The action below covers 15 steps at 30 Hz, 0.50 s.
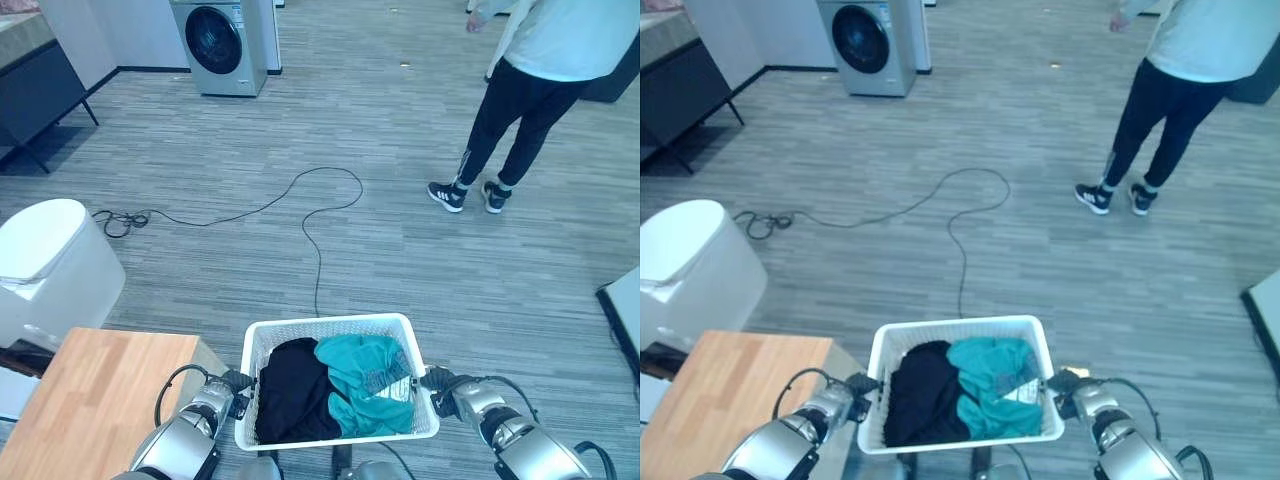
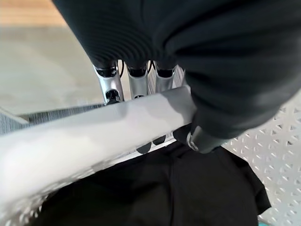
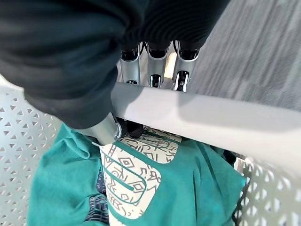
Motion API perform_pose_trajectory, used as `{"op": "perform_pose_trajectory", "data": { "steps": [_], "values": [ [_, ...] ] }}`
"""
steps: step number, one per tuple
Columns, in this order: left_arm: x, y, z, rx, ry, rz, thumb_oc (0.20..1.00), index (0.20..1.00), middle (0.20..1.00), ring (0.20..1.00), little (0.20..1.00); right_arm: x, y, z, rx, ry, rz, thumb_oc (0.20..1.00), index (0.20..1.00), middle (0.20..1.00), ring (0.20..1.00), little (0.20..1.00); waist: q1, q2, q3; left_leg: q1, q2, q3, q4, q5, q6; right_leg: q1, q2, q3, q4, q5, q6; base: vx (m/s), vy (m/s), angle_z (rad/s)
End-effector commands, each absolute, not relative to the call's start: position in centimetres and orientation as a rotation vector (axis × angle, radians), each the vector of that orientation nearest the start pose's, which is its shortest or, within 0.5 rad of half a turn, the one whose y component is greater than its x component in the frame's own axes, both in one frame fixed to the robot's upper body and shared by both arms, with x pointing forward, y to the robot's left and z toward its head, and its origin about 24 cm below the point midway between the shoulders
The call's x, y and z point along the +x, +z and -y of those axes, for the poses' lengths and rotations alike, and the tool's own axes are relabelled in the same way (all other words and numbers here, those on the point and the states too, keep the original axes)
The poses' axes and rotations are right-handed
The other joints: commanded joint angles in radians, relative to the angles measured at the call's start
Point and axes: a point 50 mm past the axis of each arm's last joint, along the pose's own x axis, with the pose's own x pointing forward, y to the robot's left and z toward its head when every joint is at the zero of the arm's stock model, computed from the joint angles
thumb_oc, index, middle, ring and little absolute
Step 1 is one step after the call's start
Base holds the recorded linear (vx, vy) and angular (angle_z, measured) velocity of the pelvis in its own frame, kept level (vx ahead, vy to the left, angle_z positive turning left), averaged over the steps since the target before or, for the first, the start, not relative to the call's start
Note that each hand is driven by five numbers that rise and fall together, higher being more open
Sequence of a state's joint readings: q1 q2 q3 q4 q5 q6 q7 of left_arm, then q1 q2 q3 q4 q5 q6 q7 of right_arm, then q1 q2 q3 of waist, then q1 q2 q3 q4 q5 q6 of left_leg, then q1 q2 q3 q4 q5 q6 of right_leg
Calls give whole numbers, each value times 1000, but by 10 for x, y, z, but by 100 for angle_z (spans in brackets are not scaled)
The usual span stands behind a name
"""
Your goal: Grab the laundry basket,head to the washer,open it,put in the laundry and shut it.
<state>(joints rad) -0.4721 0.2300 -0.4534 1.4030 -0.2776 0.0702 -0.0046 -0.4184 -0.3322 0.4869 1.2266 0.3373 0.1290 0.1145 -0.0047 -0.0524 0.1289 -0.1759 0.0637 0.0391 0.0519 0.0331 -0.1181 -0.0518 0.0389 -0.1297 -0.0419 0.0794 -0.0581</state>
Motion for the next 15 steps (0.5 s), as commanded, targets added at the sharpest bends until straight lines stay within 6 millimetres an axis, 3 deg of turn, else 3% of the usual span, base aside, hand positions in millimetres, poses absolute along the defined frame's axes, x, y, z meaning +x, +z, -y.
{"op": "perform_pose_trajectory", "data": {
  "steps": [1, 5, 6, 7, 11, 15],
  "values": [
    [273, -86, -187, 297, -91, -869, 200, 200, 200, 200, 200, 271, -82, 193, -245, 221, -841, 200, 200, 200, 200, 200, -8, 23, 32, 25, -55, 45, 46, 1, 97, 19, -51, 77, 113, -94, 136, 204, 272, -67],
    [268, -90, -189, 289, -92, -871, 200, 200, 200, 200, 200, 265, -87, 191, -246, 232, -862, 200, 200, 200, 200, 200, -7, 28, 13, 67, -61, 103, 45, -33, 121, 9, -66, 106, 159, -106, 155, 124, 188, -60],
    [271, -87, -192, 296, -86, -854, 200, 200, 200, 200, 200, 266, -87, 189, -273, 254, -867, 200, 200, 200, 200, 200, 14, 29, 17, 92, -51, 159, 48, -54, 131, -28, -96, 39, 224, -103, 171, 66, 184, -56],
    [271, -86, -192, 300, -86, -856, 200, 200, 200, 200, 200, 265, -87, 189, -269, 255, -868, 200, 200, 200, 200, 200, 15, 27, 16, 99, -54, 166, 47, -57, 134, -26, -102, 32, 219, -101, 176, 37, 124, -76],
    [273, -85, -190, 305, -91, -851, 200, 200, 200, 200, 200, 261, -90, 193, -263, 244, -883, 200, 200, 200, 200, 200, 12, 28, 4, 116, -65, 154, 36, -56, 132, -9, -102, 30, 189, -94, 178, 43, 15, -49],
    [270, -88, -189, 303, -94, -873, 200, 200, 200, 200, 200, 252, -96, 198, -225, 214, -903, 200, 200, 200, 200, 200, -1, 28, -25, 145, -71, 133, 3, -53, 134, 20, -91, 27, 154, -106, 167, 90, 6, 19]
  ]
}}
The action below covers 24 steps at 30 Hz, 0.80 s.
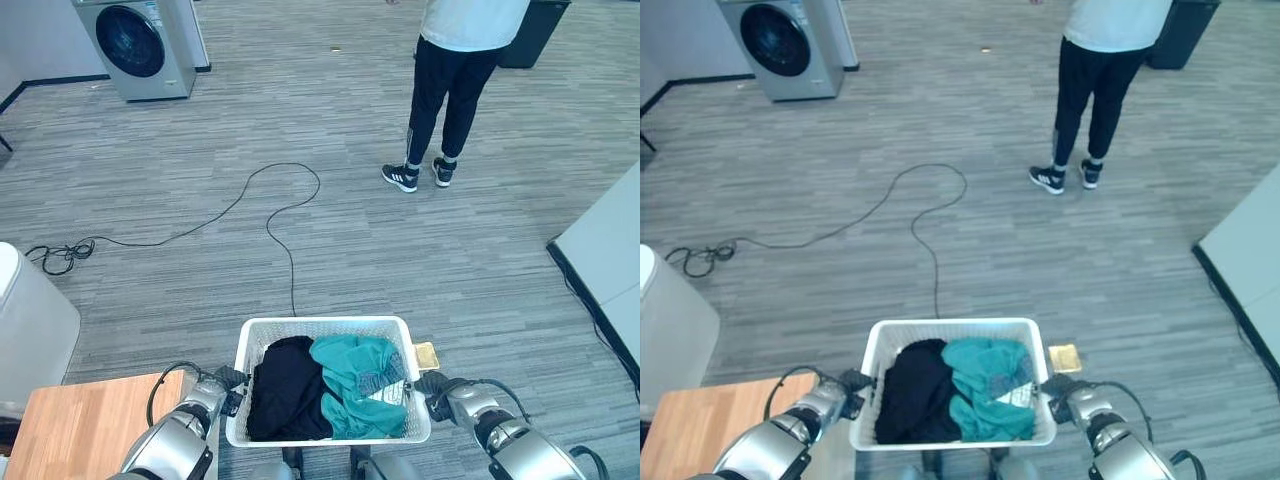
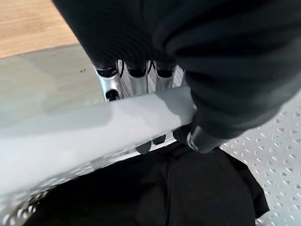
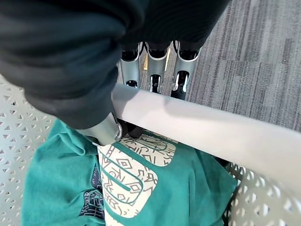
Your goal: Grab the laundry basket,head to the washer,open it,put in the laundry and shut it.
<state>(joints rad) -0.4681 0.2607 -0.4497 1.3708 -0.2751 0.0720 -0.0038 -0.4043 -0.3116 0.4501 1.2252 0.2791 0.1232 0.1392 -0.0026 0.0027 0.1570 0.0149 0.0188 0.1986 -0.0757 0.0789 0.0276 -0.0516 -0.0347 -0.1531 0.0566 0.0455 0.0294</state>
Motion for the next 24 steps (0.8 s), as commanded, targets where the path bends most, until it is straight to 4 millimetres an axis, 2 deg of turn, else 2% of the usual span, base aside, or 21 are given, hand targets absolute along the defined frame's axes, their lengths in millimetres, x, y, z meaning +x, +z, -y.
{"op": "perform_pose_trajectory", "data": {
  "steps": [1, 2, 3, 4, 7, 8, 9, 10, 11, 15, 16, 17, 20, 23, 24],
  "values": [
    [269, -89, -189, 301, -92, -878, 200, 200, 200, 200, 200, 251, -97, 198, -206, 206, -907, 200, 200, 200, 200, 200, -5, -28, -56, -39, -27, -29, 129, -102, -11, 24, -17, 47, 56, -75, 79, 69, 20, 20],
    [268, -90, -188, 293, -89, -884, 200, 200, 200, 200, 200, 250, -97, 199, -188, 195, -911, 200, 200, 200, 200, 200, -6, -27, -59, -35, -29, -33, 127, -104, -10, 27, -17, 45, 58, -78, 79, 118, 99, 23],
    [260, -96, -190, 182, -36, -930, 200, 200, 200, 200, 200, 246, -101, 204, -156, 158, -950, 200, 200, 200, 200, 200, -7, -25, -61, -23, -39, -33, 126, -115, 3, 20, -24, 42, 94, -81, 86, 96, 93, 16],
    [260, -96, -190, 182, -36, -930, 200, 200, 200, 200, 200, 246, -100, 204, -156, 158, -950, 200, 200, 200, 200, 200, -7, -25, -61, -23, -39, -33, 127, -115, 3, 20, -24, 43, 94, -81, 86, 87, 108, 4],
    [274, -87, -177, 203, -75, -882, 200, 200, 200, 200, 200, 252, -97, 203, -143, 142, -942, 200, 200, 200, 200, 200, -9, -15, -58, -18, -48, -31, 121, -119, 14, -4, -39, 44, 143, -73, 105, 44, 133, -1],
    [281, -82, -169, 225, -106, -853, 200, 200, 200, 200, 200, 255, -95, 203, -144, 140, -935, 200, 200, 200, 200, 200, -11, -6, -47, -19, -60, -45, 126, -125, 31, -50, -56, 56, 248, -45, 130, 74, 293, 12],
    [284, -79, -164, 254, -135, -838, 200, 200, 200, 200, 200, 256, -94, 204, -139, 135, -931, 200, 200, 200, 200, 200, -18, -1, -32, -9, -74, -58, 133, -130, 42, -79, -68, 73, 336, 13, 140, 99, 349, 18],
    [288, -76, -160, 265, -153, -822, 200, 200, 200, 200, 200, 256, -94, 203, -132, 136, -921, 200, 200, 200, 200, 200, -25, 9, -16, 2, -78, -61, 137, -135, 49, -110, -78, 59, 419, 30, 131, 155, 294, 26],
    [289, -75, -160, 279, -159, -821, 200, 200, 200, 200, 200, 255, -94, 202, -118, 134, -918, 200, 200, 200, 200, 200, -29, 17, -11, 20, -79, -56, 135, -150, 51, -144, -82, 24, 447, 18, 125, 173, 212, 33],
    [290, -75, -163, 295, -163, -830, 200, 200, 200, 200, 200, 253, -96, 204, -116, 135, -924, 200, 200, 200, 200, 200, -47, 10, -4, 48, -94, -77, 138, -176, 36, -196, -53, 3, 303, -8, 107, 226, 36, 13],
    [291, -73, -163, 307, -176, -824, 200, 200, 200, 200, 200, 253, -95, 208, -119, 121, -922, 200, 200, 200, 200, 200, -66, -2, -3, 68, -114, -92, 148, -206, 26, -235, -44, 35, 157, 32, 112, 268, -31, 10],
    [291, -73, -163, 307, -176, -824, 200, 200, 200, 200, 200, 253, -95, 208, -120, 120, -922, 200, 200, 200, 200, 200, -67, 0, -1, 71, -111, -93, 149, -208, 25, -229, -42, 33, 153, 33, 112, 317, -38, 15],
    [291, -74, -164, 305, -172, -817, 200, 200, 200, 200, 200, 251, -96, 209, -113, 112, -922, 200, 200, 200, 200, 200, -88, -9, -2, 111, -118, -106, 167, -240, 7, -259, -53, 48, 28, 98, 126, 293, -54, 20],
    [285, -78, -162, 287, -178, -828, 200, 200, 200, 200, 200, 249, -96, 213, -123, 114, -928, 200, 200, 200, 200, 200, -104, -10, -6, 155, -121, -121, 210, -277, -6, -265, -53, 7, 20, 130, 128, 381, -81, 14],
    [283, -80, -161, 289, -187, -840, 200, 200, 200, 200, 200, 247, -97, 215, -130, 117, -932, 200, 200, 200, 200, 200, -108, -12, -14, 173, -118, -126, 210, -287, -13, -256, -47, 7, 27, 121, 122, 399, -115, 19]
  ]
}}
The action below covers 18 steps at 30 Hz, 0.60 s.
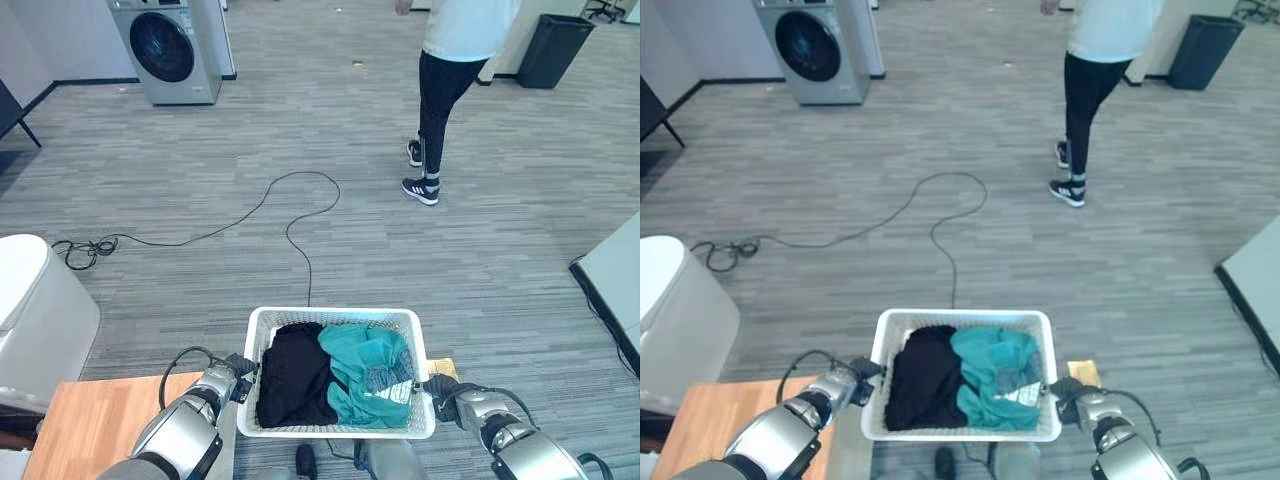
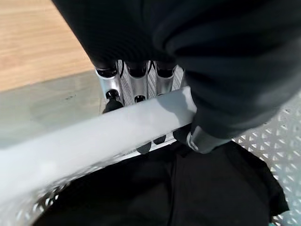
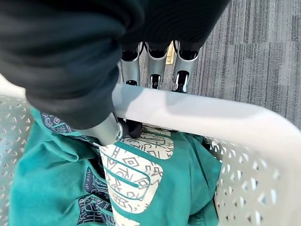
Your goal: Grab the laundry basket,head to the washer,open it,put in the laundry and shut it.
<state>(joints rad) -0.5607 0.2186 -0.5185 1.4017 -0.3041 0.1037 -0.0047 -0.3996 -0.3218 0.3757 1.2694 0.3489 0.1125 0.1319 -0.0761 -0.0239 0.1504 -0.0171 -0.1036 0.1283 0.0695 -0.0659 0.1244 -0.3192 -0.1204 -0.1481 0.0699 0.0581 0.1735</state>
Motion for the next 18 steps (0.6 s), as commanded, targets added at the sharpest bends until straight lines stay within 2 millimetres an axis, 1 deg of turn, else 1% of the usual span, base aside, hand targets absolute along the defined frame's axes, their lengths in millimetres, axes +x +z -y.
{"op": "perform_pose_trajectory", "data": {
  "steps": [1, 2, 3, 4, 5, 6, 7, 8, 9, 10, 11, 12, 13, 14, 15, 16, 17, 18],
  "values": [
    [282, -81, -160, 287, -192, -843, 200, 200, 200, 200, 200, 246, -97, 217, -139, 117, -933, 200, 200, 200, 200, 200, -41, 16, -14, 215, 10, -58, 79, -148, -115, 16, 51, 5, 38, 104, -37, 426, -133, 36],
    [280, -83, -160, 283, -193, -847, 200, 200, 200, 200, 200, 245, -98, 219, -145, 117, -936, 200, 200, 200, 200, 200, -53, 21, -25, 225, 24, -66, 106, -124, -133, 17, 71, 13, 65, 88, -49, 437, -147, 41],
    [276, -86, -161, 284, -198, -860, 200, 200, 200, 200, 200, 241, -99, 221, -150, 115, -944, 200, 200, 200, 200, 200, -57, 27, -33, 220, 41, -65, 144, -99, -154, 33, 84, 5, 83, 65, -63, 474, -177, 43],
    [274, -87, -161, 280, -199, -863, 200, 200, 200, 200, 200, 239, -100, 223, -170, 118, -953, 200, 200, 200, 200, 200, -61, 37, -42, 196, 65, -65, 259, -26, -197, 61, 102, -11, 96, 39, -91, 441, -209, 54],
    [273, -88, -164, 273, -192, -865, 200, 200, 200, 200, 200, 238, -100, 225, -176, 115, -950, 200, 200, 200, 200, 200, -60, 36, -46, 160, 89, -62, 353, 65, -230, 91, 114, -22, 97, 23, -108, 430, -255, 61],
    [270, -90, -169, 265, -178, -880, 200, 200, 200, 200, 200, 238, -100, 227, -180, 107, -947, 200, 200, 200, 200, 200, -57, 24, -44, 105, 114, -59, 478, 143, -259, 128, 121, -24, 86, 11, -126, 367, -272, 75],
    [270, -90, -174, 253, -160, -888, 200, 200, 200, 200, 200, 241, -98, 227, -177, 104, -938, 200, 200, 200, 200, 200, -43, 7, -34, 41, 125, -59, 602, 190, -272, 165, 125, -19, 73, -4, -146, 303, -279, 53],
    [271, -88, -177, 250, -145, -886, 200, 200, 200, 200, 200, 245, -95, 225, -182, 109, -925, 200, 200, 200, 200, 200, -28, -20, -19, -21, 123, -46, 716, 210, -266, 187, 117, -10, 67, -15, -161, 276, -248, 18],
    [274, -85, -183, 258, -122, -882, 200, 200, 200, 200, 200, 247, -94, 225, -198, 115, -925, 200, 200, 200, 200, 200, -15, -30, -11, -64, 123, -29, 741, 184, -244, 200, 123, -4, 69, -32, -171, 289, -199, -39],
    [275, -84, -187, 254, -104, -890, 200, 200, 200, 200, 200, 249, -93, 225, -208, 115, -926, 200, 200, 200, 200, 200, -1, -26, -3, -100, 143, -9, 693, 157, -222, 223, 134, 2, 69, -45, -169, 328, -126, -63],
    [274, -85, -188, 241, -92, -898, 200, 200, 200, 200, 200, 248, -94, 224, -213, 114, -931, 200, 200, 200, 200, 200, 11, -28, -3, -127, 137, 6, 663, 139, -210, 244, 136, 6, 63, -50, -169, 360, -73, -54],
    [273, -85, -190, 239, -85, -902, 200, 200, 200, 200, 200, 247, -95, 223, -216, 121, -936, 200, 200, 200, 200, 200, 20, -28, -7, -164, 127, 29, 594, 118, -199, 259, 136, 5, 54, -58, -165, 237, -31, -43],
    [273, -85, -190, 239, -85, -902, 200, 200, 200, 200, 200, 247, -95, 223, -216, 121, -936, 200, 200, 200, 200, 200, 19, -30, -9, -165, 125, 30, 591, 121, -199, 257, 134, 5, 53, -57, -165, 259, -18, -27],
    [273, -86, -190, 237, -82, -904, 200, 200, 200, 200, 200, 247, -95, 221, -213, 127, -933, 200, 200, 200, 200, 200, 25, -31, -14, -184, 126, 58, 508, 101, -187, 276, 131, 3, 41, -58, -152, 273, 14, -22],
    [273, -85, -192, 249, -76, -902, 200, 200, 200, 200, 200, 247, -95, 221, -210, 129, -928, 200, 200, 200, 200, 200, 28, -25, -16, -211, 147, 107, 359, 104, -178, 299, 134, 0, 27, -71, -141, 392, 37, -5],
    [273, -85, -194, 255, -74, -902, 200, 200, 200, 200, 200, 247, -95, 219, -207, 134, -922, 200, 200, 200, 200, 200, 36, -23, -19, -226, 156, 111, 271, 108, -168, 318, 138, 9, 18, -78, -138, 581, 138, -1],
    [274, -83, -198, 258, -60, -888, 200, 200, 200, 200, 200, 251, -93, 214, -217, 156, -894, 200, 200, 200, 200, 200, 62, 2, -12, -235, 167, 65, 8, 220, -182, 378, 171, 46, -8, -102, -133, 741, 206, -20],
    [272, -85, -200, 241, -43, -890, 200, 200, 200, 200, 200, 252, -93, 210, -223, 173, -887, 200, 200, 200, 200, 200, 82, 12, -10, -245, 182, 25, -133, 266, -194, 430, 175, 77, -26, -127, -131, 765, 230, -35]
  ]
}}
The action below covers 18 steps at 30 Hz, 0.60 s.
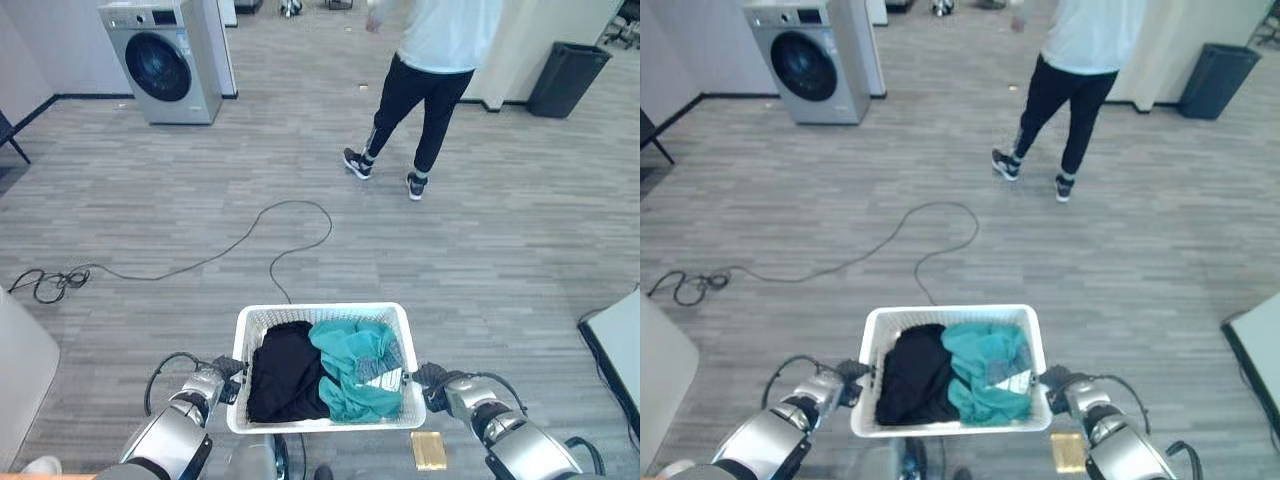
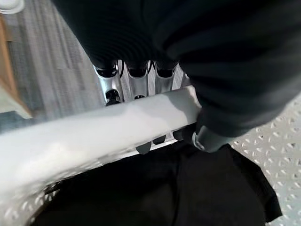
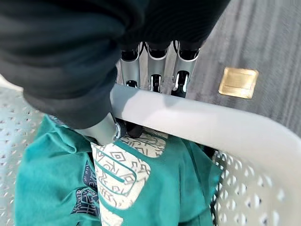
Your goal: Grab the laundry basket,head to the washer,open it,put in the laundry and shut it.
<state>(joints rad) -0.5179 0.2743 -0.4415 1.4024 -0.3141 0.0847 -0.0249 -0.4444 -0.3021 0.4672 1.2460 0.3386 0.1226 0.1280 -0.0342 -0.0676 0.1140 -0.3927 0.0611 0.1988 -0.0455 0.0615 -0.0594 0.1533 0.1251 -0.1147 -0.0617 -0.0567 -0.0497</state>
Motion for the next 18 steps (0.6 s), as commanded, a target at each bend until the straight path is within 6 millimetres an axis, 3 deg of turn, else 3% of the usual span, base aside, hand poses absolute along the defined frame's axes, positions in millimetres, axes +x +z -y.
{"op": "perform_pose_trajectory", "data": {
  "steps": [1, 2, 4, 5, 6, 8, 9, 10, 11, 12, 13, 15, 16, 18],
  "values": [
    [271, -85, -201, 244, -41, -890, 200, 200, 200, 200, 200, 252, -93, 209, -225, 175, -889, 200, 200, 200, 200, 200, 45, 61, 24, 122, 29, -53, -31, 155, -21, -29, -68, 56, 100, -22, 92, 580, 177, -64],
    [268, -88, -203, 242, -38, -901, 200, 200, 200, 200, 200, 250, -95, 209, -220, 178, -901, 200, 200, 200, 200, 200, 50, 63, 18, 129, 35, -58, -27, 170, -27, -14, -70, 71, 96, -29, 94, 469, 179, -64],
    [259, -94, -206, 226, -21, -924, 200, 200, 200, 200, 200, 246, -99, 204, -227, 197, -924, 200, 200, 200, 200, 200, 62, 64, -4, 136, 33, -72, 27, 168, -4, 20, -83, 95, 115, -71, 106, 498, 227, -67],
    [258, -94, -206, 222, -20, -923, 200, 200, 200, 200, 200, 245, -100, 203, -224, 197, -927, 200, 200, 200, 200, 200, 66, 60, -8, 121, 22, -80, 68, 157, 6, 21, -95, 105, 140, -84, 107, 687, 372, -89],
    [254, -98, -203, 236, -47, -930, 200, 200, 200, 200, 200, 239, -105, 200, -193, 200, -946, 200, 200, 200, 200, 200, 77, 44, -20, 102, -10, -86, 147, 103, 33, 27, -139, 116, 215, -93, 131, 689, 407, -76],
    [254, -98, -199, 265, -71, -923, 200, 200, 200, 200, 200, 235, -108, 197, -180, 212, -951, 200, 200, 200, 200, 200, 84, 33, -23, 116, -34, -64, 210, 36, 68, -37, -189, 110, 372, -21, 166, 595, 395, -38],
    [256, -98, -192, 268, -88, -915, 200, 200, 200, 200, 200, 235, -108, 197, -194, 214, -959, 200, 200, 200, 200, 200, 85, 40, -17, 156, -55, -50, 208, 3, 93, -104, -215, 93, 526, 115, 200, 484, 388, -12],
    [257, -98, -188, 264, -97, -905, 200, 200, 200, 200, 200, 236, -108, 196, -197, 217, -954, 200, 200, 200, 200, 200, 83, 55, -7, 191, -60, -44, 198, -10, 105, -139, -225, 68, 610, 180, 201, 475, 415, -7],
    [258, -97, -186, 258, -101, -903, 200, 200, 200, 200, 200, 236, -108, 196, -195, 217, -955, 200, 200, 200, 200, 200, 76, 72, 0, 224, -61, -44, 185, -19, 114, -176, -231, 43, 679, 192, 201, 511, 395, -6],
    [261, -95, -185, 266, -107, -893, 200, 200, 200, 200, 200, 237, -107, 195, -183, 213, -947, 200, 200, 200, 200, 200, 56, 92, 10, 277, -70, -51, 162, -39, 124, -240, -188, 39, 721, 155, 198, 512, 349, 6],
    [264, -93, -183, 266, -111, -886, 200, 200, 200, 200, 200, 237, -107, 196, -174, 209, -949, 200, 200, 200, 200, 200, 47, 90, 15, 305, -84, -59, 151, -46, 125, -276, -176, 28, 691, 123, 191, 537, 308, 17],
    [266, -92, -182, 268, -121, -881, 200, 200, 200, 200, 200, 237, -107, 195, -154, 197, -948, 200, 200, 200, 200, 200, 42, 98, 13, 353, -95, -61, 120, -57, 118, -321, -198, -65, 575, 86, 180, 395, 154, 29],
    [268, -90, -181, 273, -123, -876, 200, 200, 200, 200, 200, 237, -107, 198, -150, 181, -948, 200, 200, 200, 200, 200, 27, 96, 17, 385, -108, -75, 108, -72, 109, -350, -180, -78, 473, 58, 169, 567, 67, 38],
    [275, -85, -178, 282, -139, -850, 200, 200, 200, 200, 200, 243, -102, 200, -115, 146, -923, 200, 200, 200, 200, 200, -9, 74, 17, 445, -142, -108, 103, -112, 92, -391, -164, -23, 232, 105, 177, 528, 14, 58]
  ]
}}
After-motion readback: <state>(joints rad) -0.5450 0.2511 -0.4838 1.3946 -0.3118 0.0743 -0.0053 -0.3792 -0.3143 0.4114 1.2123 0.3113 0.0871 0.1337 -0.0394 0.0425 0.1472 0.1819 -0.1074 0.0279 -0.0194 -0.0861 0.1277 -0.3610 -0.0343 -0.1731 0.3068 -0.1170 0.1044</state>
